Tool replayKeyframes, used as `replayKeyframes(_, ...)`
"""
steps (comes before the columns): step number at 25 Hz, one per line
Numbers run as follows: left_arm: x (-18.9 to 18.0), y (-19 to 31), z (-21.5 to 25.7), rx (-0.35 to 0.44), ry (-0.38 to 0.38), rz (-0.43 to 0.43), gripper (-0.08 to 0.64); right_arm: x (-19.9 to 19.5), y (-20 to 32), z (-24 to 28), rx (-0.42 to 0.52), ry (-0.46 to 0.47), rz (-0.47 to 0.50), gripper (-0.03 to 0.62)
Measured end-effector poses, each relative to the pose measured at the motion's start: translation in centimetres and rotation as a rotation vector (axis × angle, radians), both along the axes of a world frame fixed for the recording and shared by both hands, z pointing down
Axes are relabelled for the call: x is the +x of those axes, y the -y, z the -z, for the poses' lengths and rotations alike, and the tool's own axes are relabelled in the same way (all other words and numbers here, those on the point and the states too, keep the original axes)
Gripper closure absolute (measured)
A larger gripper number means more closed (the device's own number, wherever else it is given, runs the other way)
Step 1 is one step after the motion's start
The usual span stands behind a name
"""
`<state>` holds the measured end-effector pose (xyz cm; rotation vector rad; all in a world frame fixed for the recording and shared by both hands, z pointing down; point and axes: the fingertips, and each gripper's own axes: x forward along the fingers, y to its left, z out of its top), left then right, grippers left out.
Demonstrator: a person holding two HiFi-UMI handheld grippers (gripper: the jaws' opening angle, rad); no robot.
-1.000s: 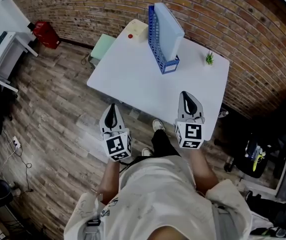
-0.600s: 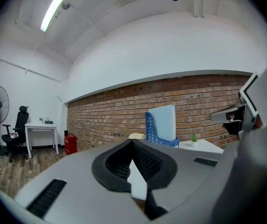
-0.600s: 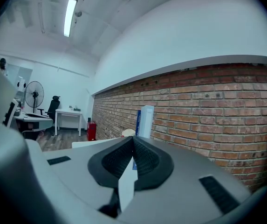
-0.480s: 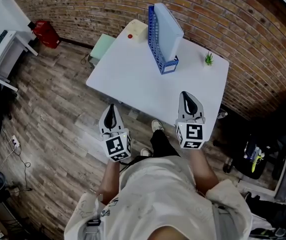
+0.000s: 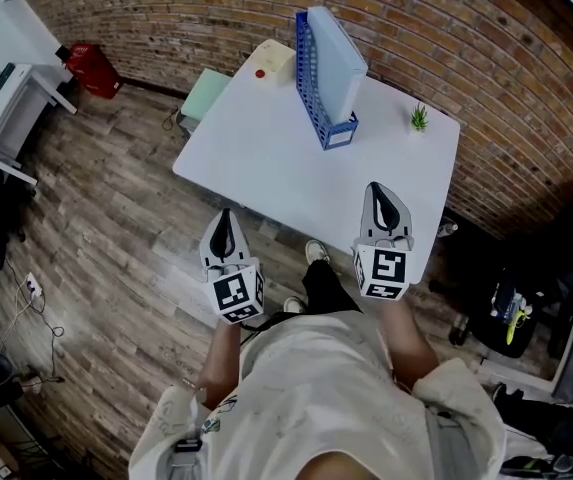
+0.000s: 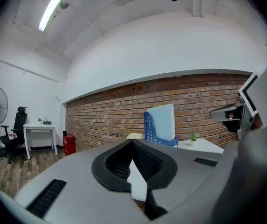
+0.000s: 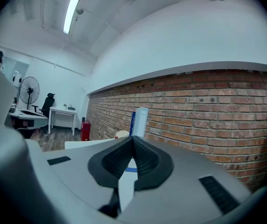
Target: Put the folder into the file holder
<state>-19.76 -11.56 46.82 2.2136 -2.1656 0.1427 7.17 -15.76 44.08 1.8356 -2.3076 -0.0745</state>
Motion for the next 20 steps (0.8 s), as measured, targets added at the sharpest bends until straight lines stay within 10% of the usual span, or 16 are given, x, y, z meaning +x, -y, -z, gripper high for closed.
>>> replayKeyframes(20,-0.55,0.44,0.38,0.011,-0.024,-0.007,0.549,-0.36,0.20,-0.17,-0.007,-0.039,-0.022,0.575)
